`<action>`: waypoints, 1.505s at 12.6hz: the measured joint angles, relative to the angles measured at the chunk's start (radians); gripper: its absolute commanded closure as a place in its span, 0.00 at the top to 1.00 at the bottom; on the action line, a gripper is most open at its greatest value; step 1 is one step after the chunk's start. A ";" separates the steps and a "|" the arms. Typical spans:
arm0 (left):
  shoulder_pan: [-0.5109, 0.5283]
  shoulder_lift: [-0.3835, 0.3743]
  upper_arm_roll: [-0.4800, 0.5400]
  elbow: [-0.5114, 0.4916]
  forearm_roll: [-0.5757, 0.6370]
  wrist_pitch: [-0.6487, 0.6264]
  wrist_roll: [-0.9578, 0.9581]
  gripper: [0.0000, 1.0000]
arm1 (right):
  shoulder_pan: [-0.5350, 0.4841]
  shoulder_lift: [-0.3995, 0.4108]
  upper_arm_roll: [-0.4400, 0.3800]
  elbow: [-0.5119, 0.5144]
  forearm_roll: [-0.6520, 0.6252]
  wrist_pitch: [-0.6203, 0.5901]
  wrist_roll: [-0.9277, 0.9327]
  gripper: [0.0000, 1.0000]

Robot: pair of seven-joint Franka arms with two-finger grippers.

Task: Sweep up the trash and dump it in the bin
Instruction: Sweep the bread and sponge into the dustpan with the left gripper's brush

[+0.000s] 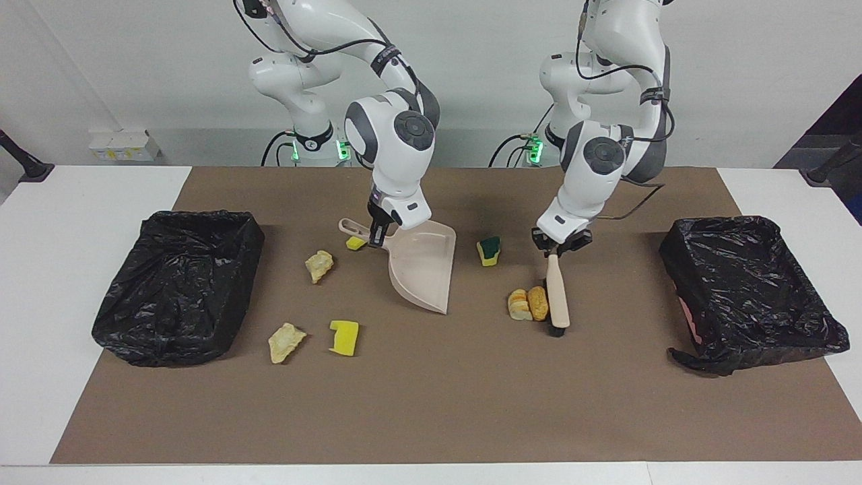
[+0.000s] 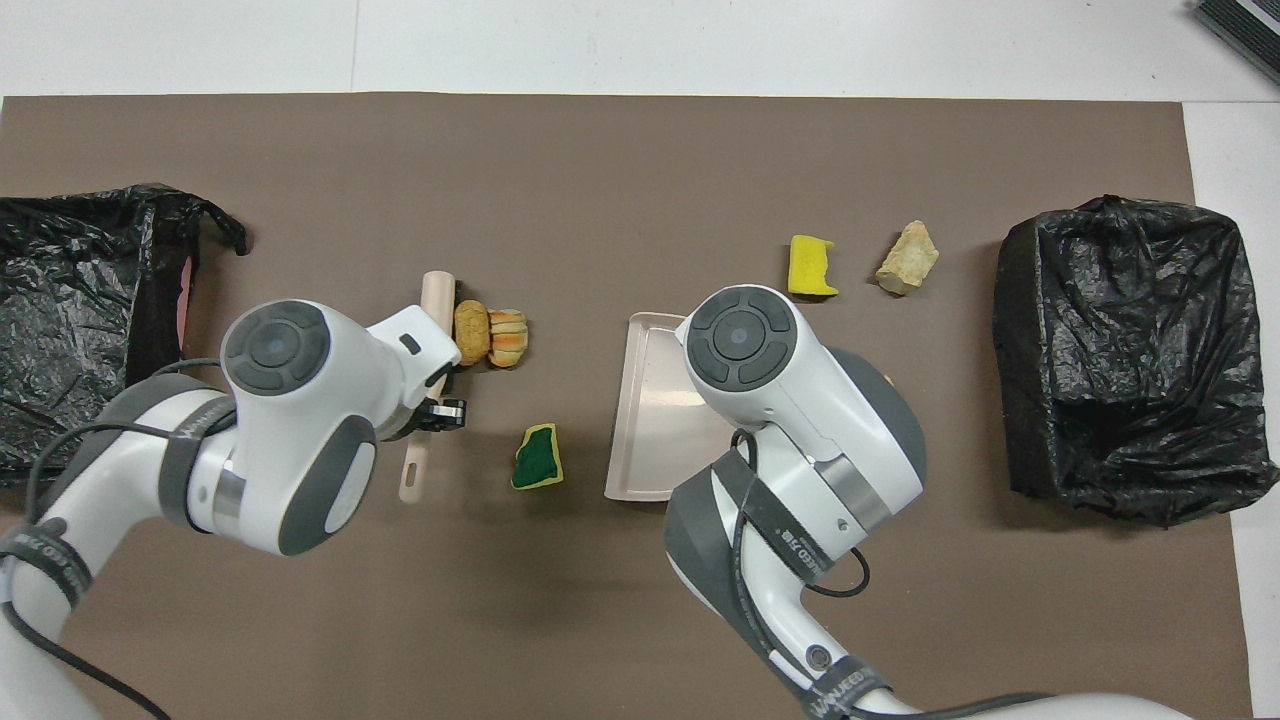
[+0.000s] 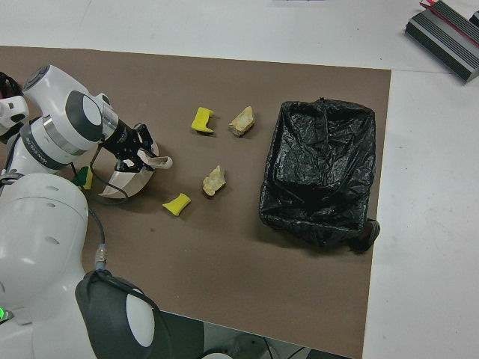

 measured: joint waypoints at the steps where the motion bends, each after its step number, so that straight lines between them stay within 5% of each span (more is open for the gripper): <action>1: -0.047 0.000 -0.001 -0.006 -0.007 0.014 -0.031 0.00 | 0.001 0.001 0.000 -0.006 0.000 0.022 0.000 0.00; 8: -0.328 -0.031 -0.003 0.004 -0.127 0.038 -0.193 0.00 | 0.008 0.009 0.001 -0.023 0.000 0.090 0.000 0.00; 11: -0.318 -0.064 0.025 0.040 -0.130 0.018 -0.339 0.00 | 0.007 0.013 0.001 -0.023 0.000 0.112 -0.001 0.00; 15: -0.249 -0.119 0.042 0.031 -0.126 -0.215 -0.540 0.00 | 0.007 0.017 0.001 -0.023 0.000 0.127 -0.001 0.00; 19: -0.257 -0.258 0.026 -0.185 -0.125 -0.238 -0.564 0.00 | 0.007 0.017 0.001 -0.023 0.000 0.128 -0.018 0.00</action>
